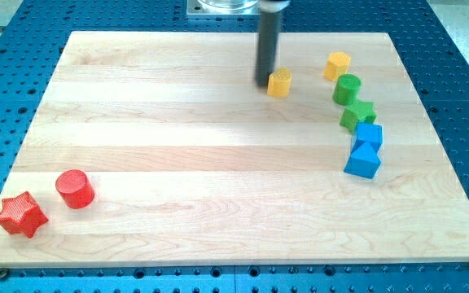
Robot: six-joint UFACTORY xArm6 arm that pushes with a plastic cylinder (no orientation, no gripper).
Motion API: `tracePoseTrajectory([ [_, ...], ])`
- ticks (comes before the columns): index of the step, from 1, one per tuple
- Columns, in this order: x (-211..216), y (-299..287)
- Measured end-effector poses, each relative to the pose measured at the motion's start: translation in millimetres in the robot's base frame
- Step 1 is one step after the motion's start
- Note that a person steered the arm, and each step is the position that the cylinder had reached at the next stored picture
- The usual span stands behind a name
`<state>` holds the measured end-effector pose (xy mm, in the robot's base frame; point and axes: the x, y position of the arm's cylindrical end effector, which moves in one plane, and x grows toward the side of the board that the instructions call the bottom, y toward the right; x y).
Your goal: Slide the heart to the right side of the red circle
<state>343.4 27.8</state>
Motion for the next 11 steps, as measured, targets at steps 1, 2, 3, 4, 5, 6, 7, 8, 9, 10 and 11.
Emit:
tracePoseTrajectory([
  [1,-48.4,9.1],
  [2,-56.8,49.6],
  [3,-18.1,71.2],
  [4,45.8,37.0],
  [5,72.8,-30.0],
  [6,31.8,-18.6],
  [7,47.7,-78.3],
  [8,97.1,-95.2],
  [9,127.3,-110.8],
  [10,148.9,-98.0],
  [11,168.6,-78.8],
])
